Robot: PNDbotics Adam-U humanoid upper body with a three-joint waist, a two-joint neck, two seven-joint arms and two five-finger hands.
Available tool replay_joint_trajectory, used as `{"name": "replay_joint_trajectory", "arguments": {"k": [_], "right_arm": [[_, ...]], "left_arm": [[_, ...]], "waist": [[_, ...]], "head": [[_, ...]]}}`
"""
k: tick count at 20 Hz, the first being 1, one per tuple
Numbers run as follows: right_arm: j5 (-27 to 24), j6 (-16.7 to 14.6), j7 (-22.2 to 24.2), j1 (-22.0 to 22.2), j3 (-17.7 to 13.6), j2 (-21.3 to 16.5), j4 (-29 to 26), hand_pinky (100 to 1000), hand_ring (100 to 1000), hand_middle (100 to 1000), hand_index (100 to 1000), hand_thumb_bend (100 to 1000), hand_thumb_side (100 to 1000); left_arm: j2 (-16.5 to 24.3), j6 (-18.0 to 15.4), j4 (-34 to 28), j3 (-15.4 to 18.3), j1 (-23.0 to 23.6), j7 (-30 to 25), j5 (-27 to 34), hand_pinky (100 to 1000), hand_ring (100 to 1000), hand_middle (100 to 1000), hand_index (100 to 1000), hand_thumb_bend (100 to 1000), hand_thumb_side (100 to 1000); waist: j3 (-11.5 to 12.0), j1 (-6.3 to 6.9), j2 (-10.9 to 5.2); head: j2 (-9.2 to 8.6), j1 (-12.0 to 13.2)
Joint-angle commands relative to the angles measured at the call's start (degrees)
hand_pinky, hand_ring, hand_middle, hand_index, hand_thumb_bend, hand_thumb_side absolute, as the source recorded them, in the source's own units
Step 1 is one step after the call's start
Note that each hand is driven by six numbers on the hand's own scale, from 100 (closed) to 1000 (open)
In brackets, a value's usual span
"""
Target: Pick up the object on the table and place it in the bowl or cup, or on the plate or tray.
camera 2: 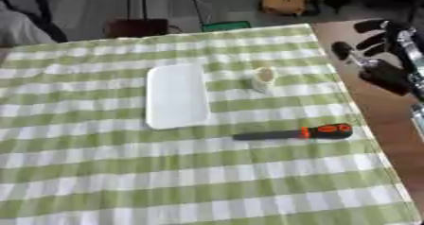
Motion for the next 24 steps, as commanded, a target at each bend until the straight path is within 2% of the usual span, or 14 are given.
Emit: {"name": "replay_joint_trajectory", "arguments": {"k": [1,4,8,9,10,13,17,18,21,22,23,24], "right_arm": [[5.41,-1.17,4.22,-1.51,0.79,-3.03,3.18,657,703,768,824,640,567],[9.48,-2.12,7.96,-2.72,2.19,-3.57,7.49,665,715,778,832,648,539],[12.99,-2.88,9.89,-3.86,2.80,-3.57,11.36,670,723,781,835,645,523],[13.71,-2.98,10.03,-4.06,2.85,-3.54,12.04,677,736,787,839,642,474],[14.98,-2.94,10.39,-4.11,3.01,-3.73,12.91,682,741,792,840,649,514],[17.85,-3.43,11.41,-4.07,3.32,-3.92,14.32,690,750,800,843,654,499],[18.97,-3.99,12.38,-3.90,3.34,-3.99,14.72,691,750,800,843,654,498],[19.30,-4.13,12.77,-3.37,3.84,-4.37,15.29,703,760,805,848,637,458],[19.70,-4.93,15.23,-2.51,4.35,-5.36,16.93,707,763,807,849,631,443],[19.61,-5.13,16.08,-2.36,4.31,-5.62,17.20,713,767,811,860,573,399],[19.42,-5.34,16.94,-2.22,4.27,-5.90,17.42,713,767,811,860,573,399],[19.23,-5.48,17.74,-2.13,4.19,-6.14,17.55,716,769,812,863,512,350]], "left_arm": [[1.14,-0.17,-0.68,0.30,-0.56,-0.19,-0.01,564,711,811,843,635,808],[1.14,-0.17,-0.67,0.28,-0.57,-0.22,0.03,565,711,811,843,636,807],[1.11,-0.17,-0.67,0.29,-0.58,-0.23,0.07,565,712,811,843,636,807],[1.10,-0.17,-0.67,0.28,-0.59,-0.24,0.08,565,711,811,843,636,807],[1.12,-0.17,-0.66,0.28,-0.58,-0.25,0.08,565,711,811,843,636,808],[1.12,-0.17,-0.67,0.27,-0.60,-0.28,0.09,565,712,811,843,636,807],[1.13,-0.17,-0.67,0.27,-0.59,-0.31,0.09,565,712,811,843,636,807],[1.20,-0.17,-0.68,0.26,-0.63,-0.32,0.05,566,712,811,843,638,806],[1.28,-0.14,-0.65,0.25,-0.63,-0.36,0.03,566,712,811,843,638,807],[1.30,-0.13,-0.64,0.24,-0.61,-0.38,0.03,565,712,812,843,638,807],[1.30,-0.13,-0.62,0.23,-0.58,-0.40,0.02,565,712,812,843,638,807],[1.31,-0.13,-0.61,0.22,-0.57,-0.42,0.02,566,712,812,844,637,808]], "waist": [[0.23,-0.20,-0.92],[0.44,-0.18,-0.93],[0.53,-0.11,-0.92],[0.55,-0.09,-0.91],[0.57,-0.08,-0.89],[0.57,-0.10,-0.89],[0.54,-0.12,-0.91],[0.55,-0.15,-0.91],[0.60,-0.19,-1.00],[0.61,-0.23,-1.01],[0.62,-0.25,-1.02],[0.61,-0.28,-1.02]], "head": [[-0.03,-0.20],[-0.01,-0.30],[-0.03,-0.26],[-0.04,-0.25],[-0.01,-0.26],[0.05,-0.20],[0.08,-0.14],[0.05,-0.17],[0.10,-0.21],[0.15,-0.22],[0.21,-0.23],[0.25,-0.22]]}}
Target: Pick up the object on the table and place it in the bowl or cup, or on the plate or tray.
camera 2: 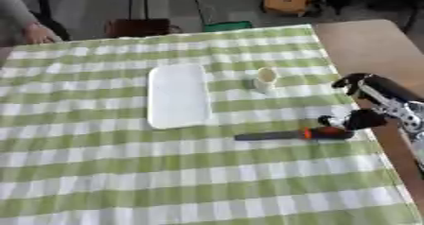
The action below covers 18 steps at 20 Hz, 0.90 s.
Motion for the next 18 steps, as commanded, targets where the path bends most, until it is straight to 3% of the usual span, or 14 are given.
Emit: {"name": "replay_joint_trajectory", "arguments": {"k": [1,2,5,6,18], "right_arm": [[0.08,-0.51,2.58,-0.22,-0.44,-3.28,0.37,716,769,812,863,512,350],[-0.08,-0.58,3.27,-0.15,-0.47,-3.50,0.42,721,771,813,867,416,265],[-0.46,-0.72,5.22,0.03,-0.47,-4.08,0.47,723,771,813,867,361,225],[-0.51,-0.66,5.64,0.07,-0.51,-4.19,0.50,722,769,811,865,276,187],[-1.20,-0.53,6.48,0.23,-0.49,-4.49,0.88,717,761,806,862,263,190]], "left_arm": [[1.32,0.02,-0.60,0.23,-0.56,-0.21,0.01,566,712,812,844,637,808],[1.35,0.02,-0.60,0.21,-0.57,-0.26,0.01,566,712,812,844,637,808],[1.42,0.04,-0.58,0.19,-0.59,-0.41,-0.02,566,712,812,844,637,809],[1.43,0.05,-0.58,0.19,-0.57,-0.44,-0.02,567,712,813,844,637,809],[1.53,0.05,-0.57,0.15,-0.62,-0.62,-0.03,568,713,813,845,637,810]], "waist": [[0.03,-0.25,-0.94],[0.02,-0.27,-0.94],[0.03,-0.32,-0.95],[0.04,-0.33,-0.95],[0.06,-0.39,-1.03]], "head": [[0.25,-0.04],[0.29,-0.02],[0.41,0.04],[0.44,0.06],[0.43,0.11]]}}
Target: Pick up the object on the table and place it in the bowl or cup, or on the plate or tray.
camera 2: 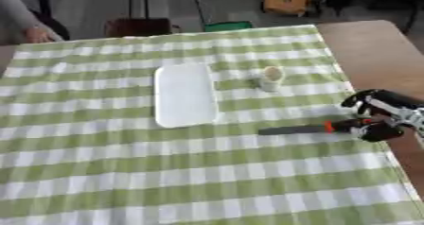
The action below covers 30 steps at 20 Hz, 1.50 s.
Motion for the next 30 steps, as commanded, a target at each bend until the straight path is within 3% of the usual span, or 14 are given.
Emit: {"name": "replay_joint_trajectory", "arguments": {"k": [1,13,22,30], "right_arm": [[-0.70,-0.13,0.13,-0.33,-0.43,-2.78,-0.33,717,760,806,863,264,192],[-2.73,-0.98,1.86,0.31,-0.49,-4.39,-2.17,717,759,805,866,355,281],[-4.44,-0.32,1.46,1.43,-1.63,-6.89,-4.89,720,761,805,867,353,294],[-4.16,-0.12,2.20,1.78,-1.40,-7.13,-4.06,719,758,799,862,338,287]], "left_arm": [[1.52,-0.03,-0.58,0.17,-0.63,-0.20,-0.02,567,712,813,845,637,810],[1.79,-0.03,-0.50,0.16,-0.52,-0.27,0.00,568,712,813,845,637,811],[2.06,-0.07,-0.42,0.16,-0.44,-0.33,0.04,568,712,813,845,638,811],[2.11,-0.08,-0.47,0.16,-0.43,-0.37,0.03,569,712,813,845,638,812]], "waist": [[0.02,-0.16,-0.89],[0.03,-0.47,-0.95],[-0.08,-0.90,-1.06],[-0.06,-0.85,-1.04]], "head": [[0.13,0.06],[0.45,0.20],[0.71,0.33],[0.65,0.32]]}}
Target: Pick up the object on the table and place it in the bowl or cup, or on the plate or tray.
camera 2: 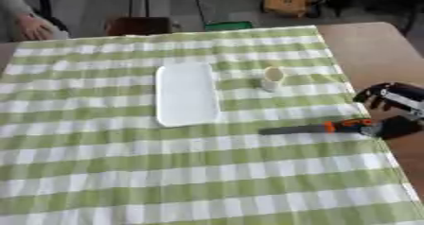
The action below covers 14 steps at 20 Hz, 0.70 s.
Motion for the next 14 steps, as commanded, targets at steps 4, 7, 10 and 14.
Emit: {"name": "replay_joint_trajectory", "arguments": {"k": [4,7,10,14], "right_arm": [[0.95,0.03,0.52,-0.33,-0.40,-2.68,0.46,718,757,796,855,328,285],[2.12,-0.02,0.56,-0.42,-0.18,-2.53,0.91,716,756,787,846,316,285],[3.82,-0.04,0.33,-0.58,0.10,-2.38,1.17,715,756,784,841,309,285],[5.28,-0.24,0.04,-0.76,0.42,-2.12,1.34,714,755,778,833,307,283]], "left_arm": [[2.00,-0.05,-0.62,0.17,-0.45,-0.16,0.00,569,712,813,845,638,811],[2.00,-0.05,-0.64,0.18,-0.45,-0.16,-0.01,569,712,813,845,639,811],[1.98,-0.05,-0.65,0.17,-0.48,-0.16,0.02,570,712,813,845,639,811],[1.96,-0.05,-0.66,0.17,-0.49,-0.15,0.02,570,712,813,845,639,811]], "waist": [[0.00,-0.11,-0.86],[0.03,-0.09,-0.87],[0.06,-0.07,-0.88],[0.08,-0.06,-0.89]], "head": [[0.45,0.00],[0.42,0.00],[0.39,-0.05],[0.36,-0.05]]}}
